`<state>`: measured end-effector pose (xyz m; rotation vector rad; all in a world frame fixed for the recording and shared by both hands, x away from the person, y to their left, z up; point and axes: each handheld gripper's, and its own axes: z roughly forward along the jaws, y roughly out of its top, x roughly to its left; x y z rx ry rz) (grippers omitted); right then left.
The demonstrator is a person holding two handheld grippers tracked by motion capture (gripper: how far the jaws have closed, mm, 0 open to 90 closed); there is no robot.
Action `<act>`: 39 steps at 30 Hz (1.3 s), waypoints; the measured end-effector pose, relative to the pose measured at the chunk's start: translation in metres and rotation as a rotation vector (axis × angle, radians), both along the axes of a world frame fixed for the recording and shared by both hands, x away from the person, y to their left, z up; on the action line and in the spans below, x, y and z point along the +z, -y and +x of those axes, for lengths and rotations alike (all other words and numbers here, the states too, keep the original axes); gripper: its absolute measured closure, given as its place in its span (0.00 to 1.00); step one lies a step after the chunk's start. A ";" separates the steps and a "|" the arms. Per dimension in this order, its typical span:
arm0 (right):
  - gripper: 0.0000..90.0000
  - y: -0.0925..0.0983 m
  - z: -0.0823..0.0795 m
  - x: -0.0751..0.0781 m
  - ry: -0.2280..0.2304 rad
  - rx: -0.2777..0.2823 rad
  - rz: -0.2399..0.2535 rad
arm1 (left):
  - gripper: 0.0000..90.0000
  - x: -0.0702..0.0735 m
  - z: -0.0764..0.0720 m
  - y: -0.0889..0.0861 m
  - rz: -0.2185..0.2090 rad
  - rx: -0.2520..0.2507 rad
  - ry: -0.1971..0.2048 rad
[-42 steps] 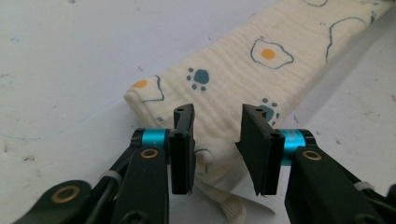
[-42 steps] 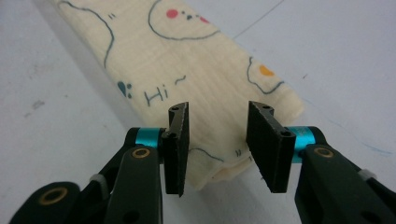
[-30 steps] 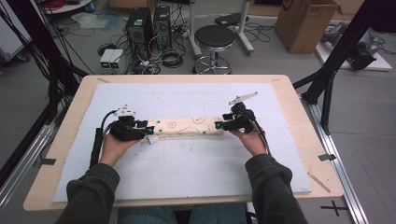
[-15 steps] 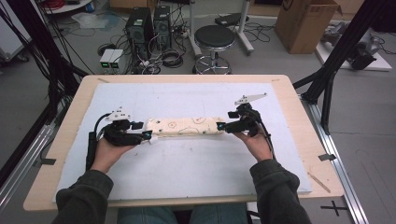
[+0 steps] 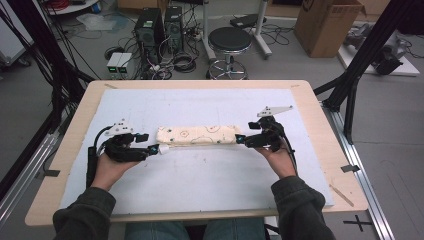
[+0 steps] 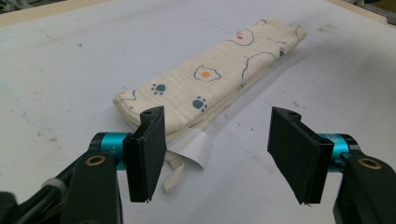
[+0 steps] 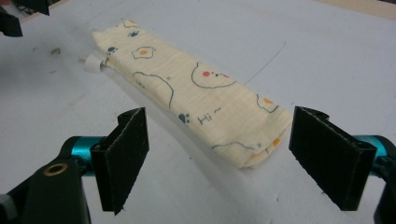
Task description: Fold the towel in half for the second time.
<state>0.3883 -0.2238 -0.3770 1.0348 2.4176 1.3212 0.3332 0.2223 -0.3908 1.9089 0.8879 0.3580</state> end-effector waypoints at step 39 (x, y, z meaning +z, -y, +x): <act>0.14 0.030 -0.034 -0.014 0.034 -0.033 0.027 | 0.30 -0.008 -0.032 -0.011 0.020 0.003 0.023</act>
